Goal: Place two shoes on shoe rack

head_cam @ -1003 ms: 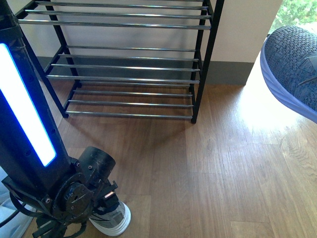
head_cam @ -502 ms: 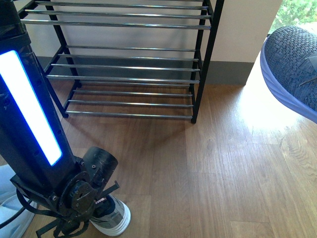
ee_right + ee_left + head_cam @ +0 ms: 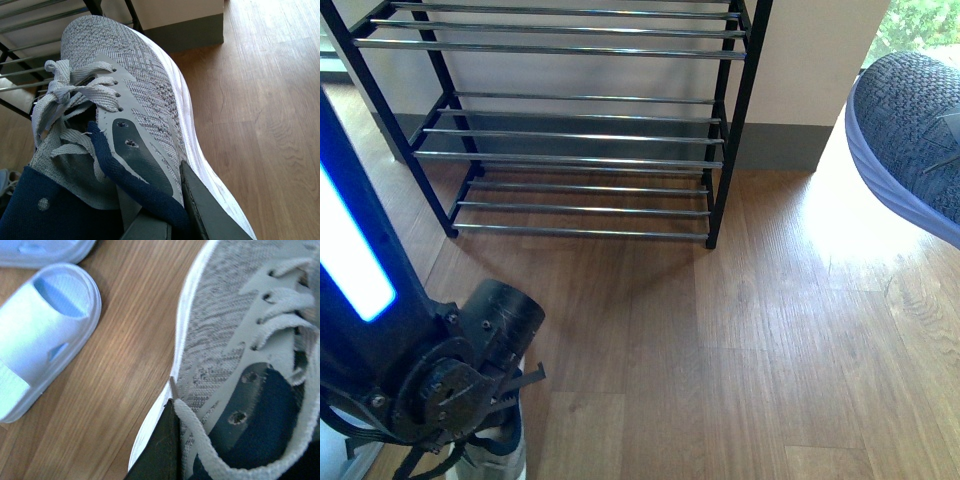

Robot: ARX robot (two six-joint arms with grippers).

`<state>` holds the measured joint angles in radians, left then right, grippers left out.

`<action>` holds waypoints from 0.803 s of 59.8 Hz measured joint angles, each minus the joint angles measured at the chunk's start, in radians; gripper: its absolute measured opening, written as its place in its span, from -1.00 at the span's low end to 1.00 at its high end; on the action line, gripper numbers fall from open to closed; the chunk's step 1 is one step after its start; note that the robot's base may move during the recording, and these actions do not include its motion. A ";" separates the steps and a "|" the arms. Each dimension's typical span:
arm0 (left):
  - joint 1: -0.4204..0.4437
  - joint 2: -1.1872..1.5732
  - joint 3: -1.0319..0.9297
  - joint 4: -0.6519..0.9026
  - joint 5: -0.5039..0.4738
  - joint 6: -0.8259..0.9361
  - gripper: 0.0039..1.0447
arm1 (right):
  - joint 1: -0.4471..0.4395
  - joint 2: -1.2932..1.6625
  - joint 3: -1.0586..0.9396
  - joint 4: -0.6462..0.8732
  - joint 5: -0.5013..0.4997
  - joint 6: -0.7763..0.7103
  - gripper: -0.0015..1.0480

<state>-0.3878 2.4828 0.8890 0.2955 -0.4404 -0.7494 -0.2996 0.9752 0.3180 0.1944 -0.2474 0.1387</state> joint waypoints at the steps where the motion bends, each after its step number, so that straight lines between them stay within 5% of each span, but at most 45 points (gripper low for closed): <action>1: 0.002 -0.029 -0.019 0.008 -0.003 0.005 -0.97 | 0.000 0.000 0.000 0.000 0.000 0.000 -0.97; 22: 0.012 -0.637 -0.389 0.053 -0.103 0.137 -0.97 | 0.000 0.000 0.000 0.000 0.000 0.000 -0.97; 48: 0.022 -1.622 -0.569 -0.442 -0.193 0.320 -0.97 | 0.000 0.000 0.000 0.000 0.000 0.000 -0.97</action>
<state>-0.3660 0.8604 0.3199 -0.1463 -0.6331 -0.4297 -0.2996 0.9752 0.3180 0.1944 -0.2474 0.1387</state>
